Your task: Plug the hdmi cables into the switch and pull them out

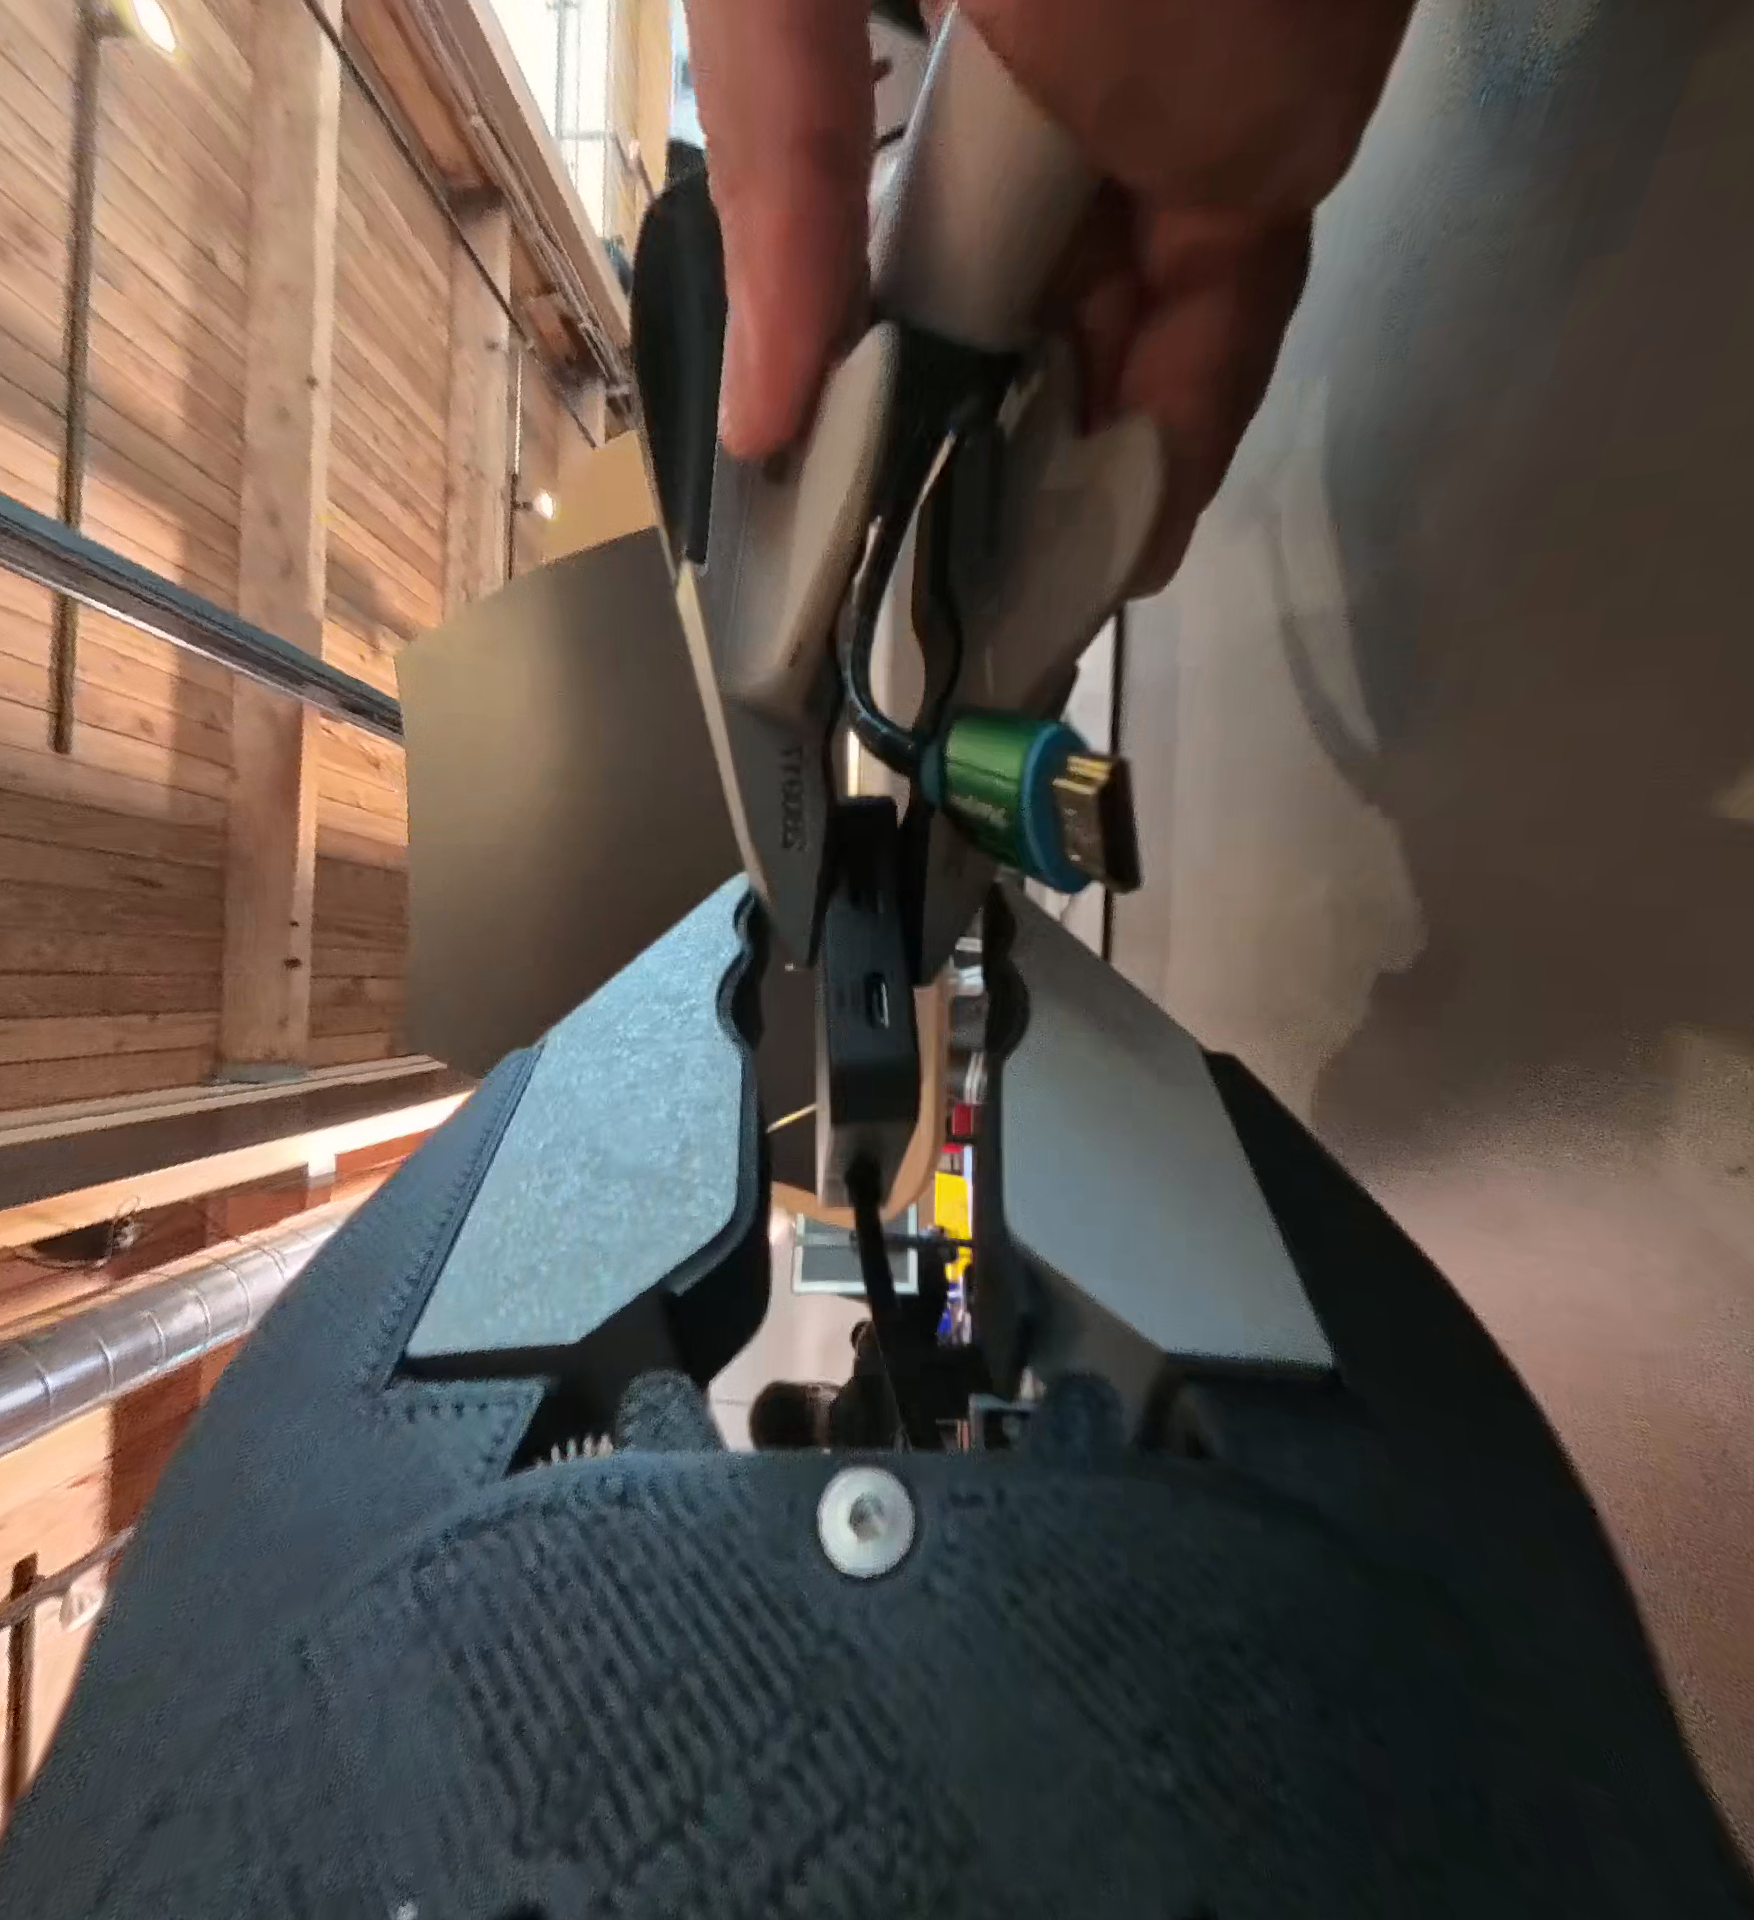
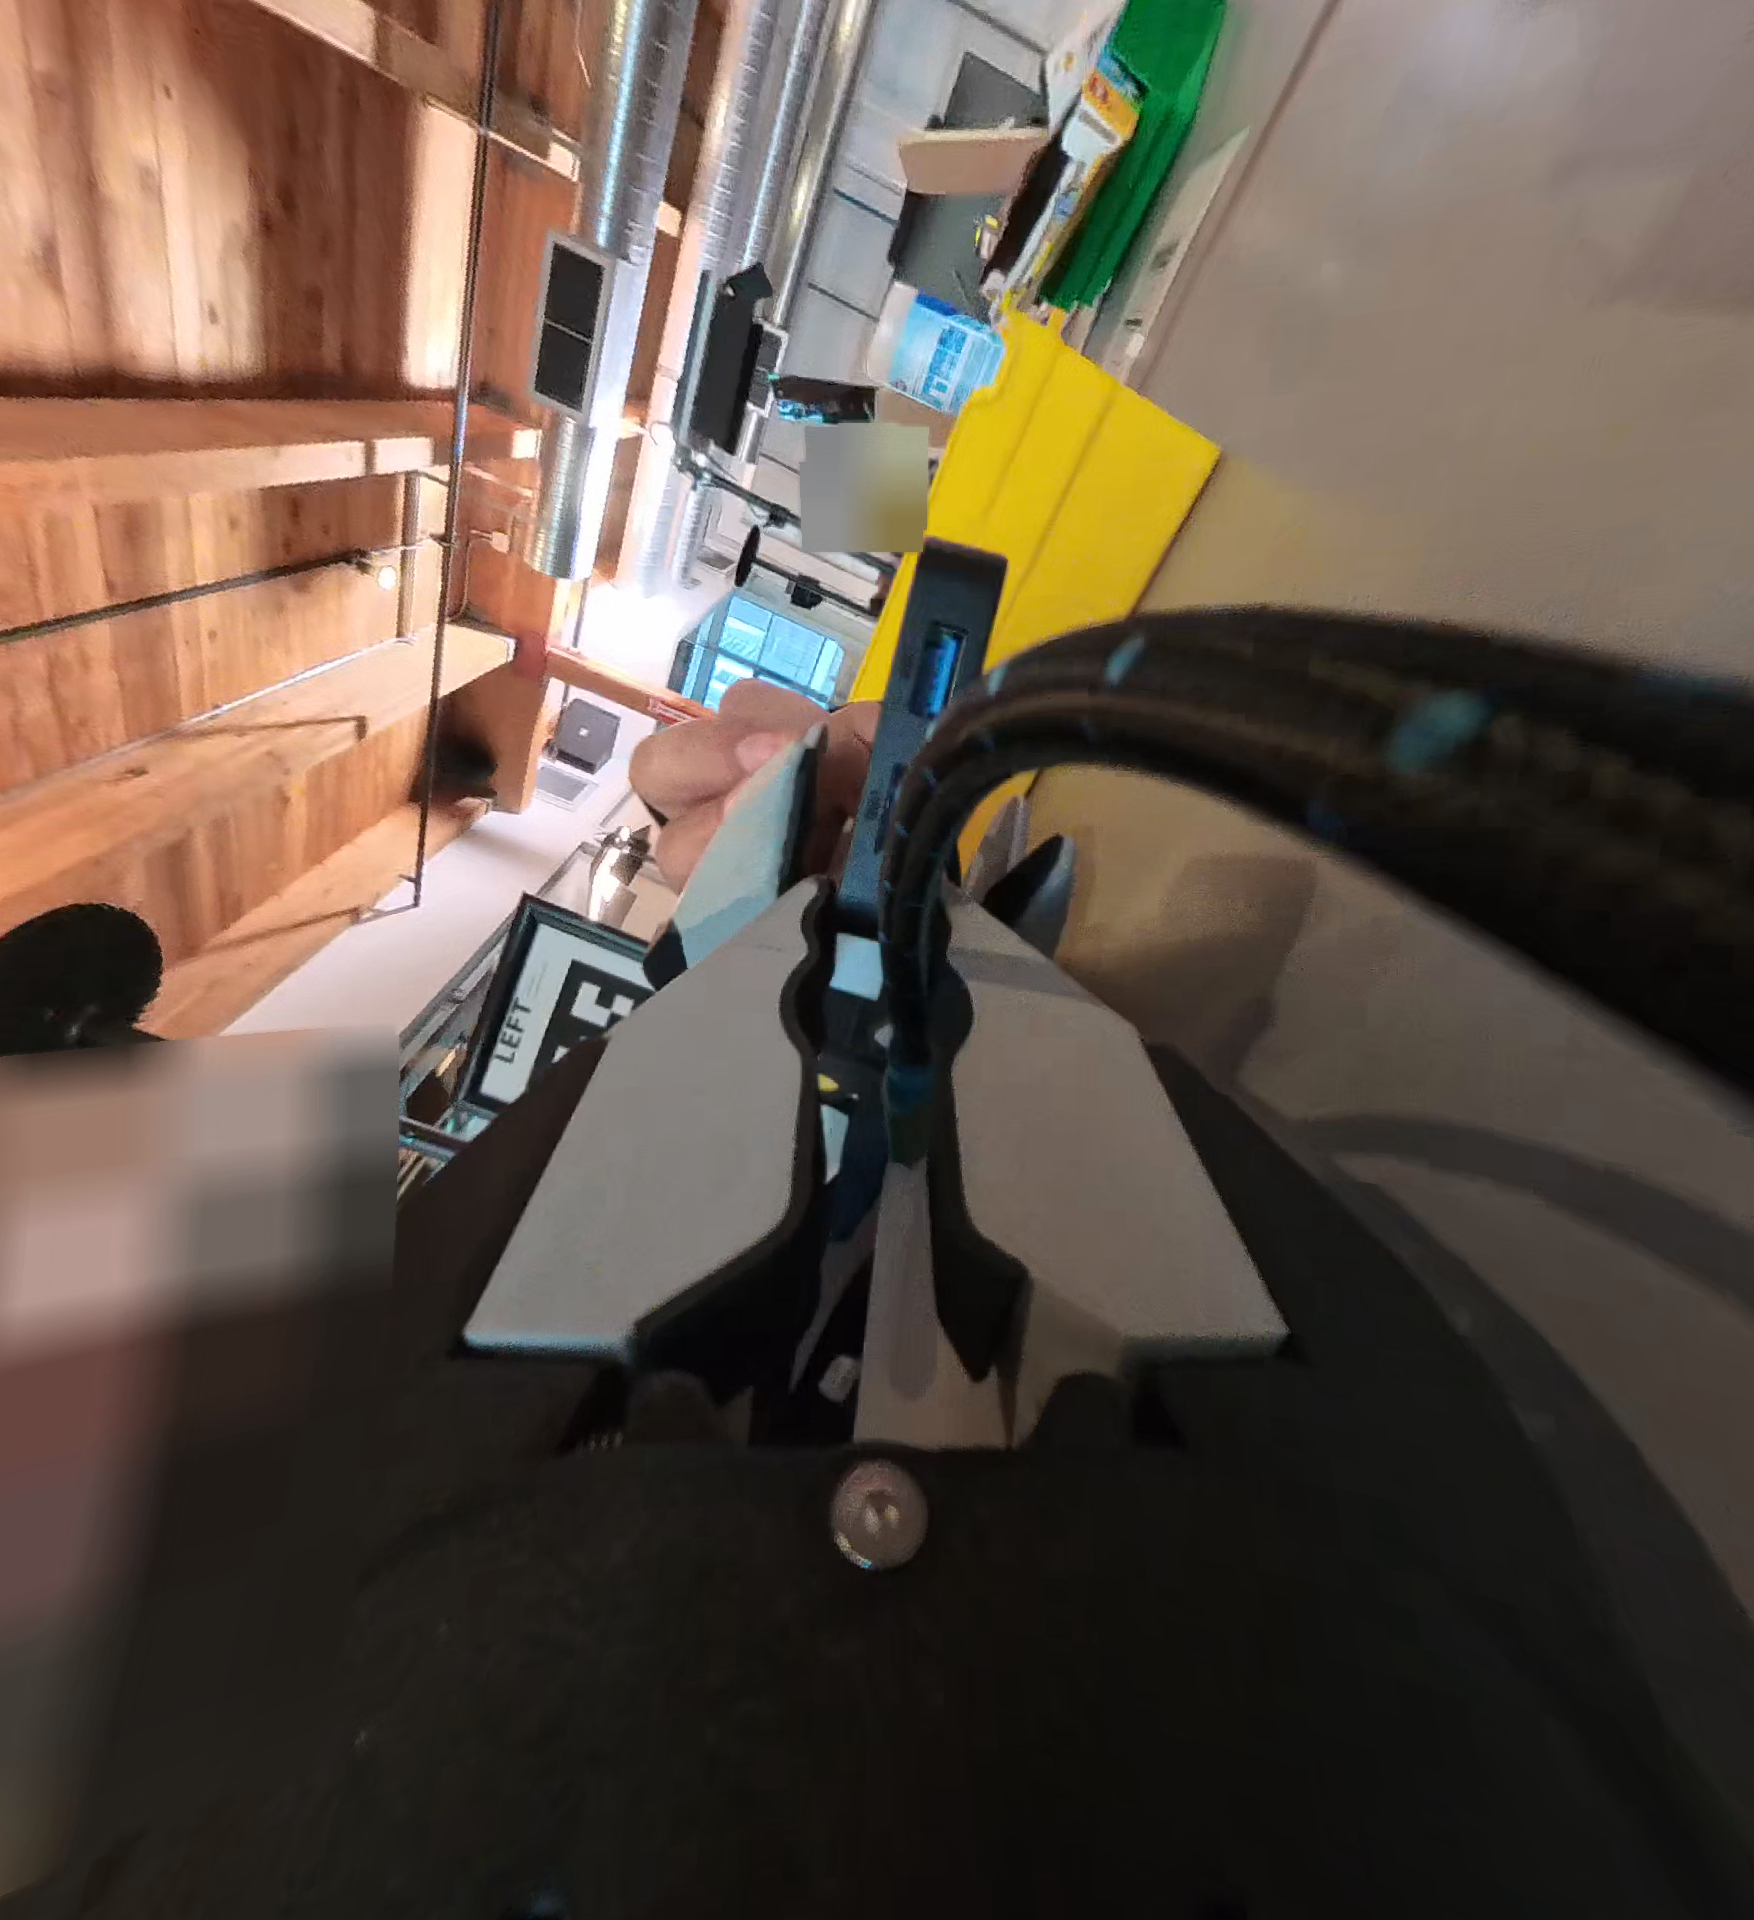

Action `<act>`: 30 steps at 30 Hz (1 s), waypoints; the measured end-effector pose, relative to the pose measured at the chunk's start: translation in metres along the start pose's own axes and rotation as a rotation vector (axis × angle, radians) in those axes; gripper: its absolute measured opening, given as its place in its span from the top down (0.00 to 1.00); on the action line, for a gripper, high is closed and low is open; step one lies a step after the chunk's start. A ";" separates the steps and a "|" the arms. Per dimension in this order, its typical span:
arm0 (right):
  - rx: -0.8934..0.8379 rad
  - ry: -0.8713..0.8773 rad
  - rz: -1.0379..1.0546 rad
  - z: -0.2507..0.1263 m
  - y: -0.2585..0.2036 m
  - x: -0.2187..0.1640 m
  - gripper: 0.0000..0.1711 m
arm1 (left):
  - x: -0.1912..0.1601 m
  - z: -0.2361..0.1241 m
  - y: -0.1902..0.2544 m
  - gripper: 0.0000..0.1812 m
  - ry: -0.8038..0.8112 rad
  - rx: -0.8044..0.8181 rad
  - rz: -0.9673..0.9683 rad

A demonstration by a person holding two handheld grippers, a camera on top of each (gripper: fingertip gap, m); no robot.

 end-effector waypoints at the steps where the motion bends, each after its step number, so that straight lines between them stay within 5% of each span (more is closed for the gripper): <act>1: -0.004 0.010 -0.017 0.000 -0.002 0.003 0.92 | -0.003 0.001 -0.002 0.80 -0.014 -0.007 -0.019; 4: -0.033 0.040 -0.054 -0.008 -0.004 0.009 0.93 | -0.014 0.001 -0.006 0.91 -0.047 -0.001 -0.066; 15: -0.088 0.062 -0.088 -0.017 -0.004 0.015 0.94 | -0.026 0.003 -0.002 0.94 -0.149 -0.129 -0.198; 19: -0.231 0.075 -0.199 -0.029 -0.001 0.022 1.00 | -0.051 0.003 0.002 0.94 -0.262 -0.162 -0.233; 23: -0.285 0.122 -0.397 -0.030 -0.018 0.035 1.00 | -0.039 -0.005 0.015 0.94 -0.194 -0.283 -0.369; 30: -0.294 0.540 -0.630 -0.055 -0.061 0.069 1.00 | -0.047 0.008 0.006 0.94 -0.379 -0.201 -0.474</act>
Point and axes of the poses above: each gripper's, where its closed fingertips meet, z out along the fingers, x out of its top, y = z × x across the jaws, the point moved 2 cm from there along -z, back along the fingers, and after that the axes turned 6 degrees about x, right-handed, at the moved point
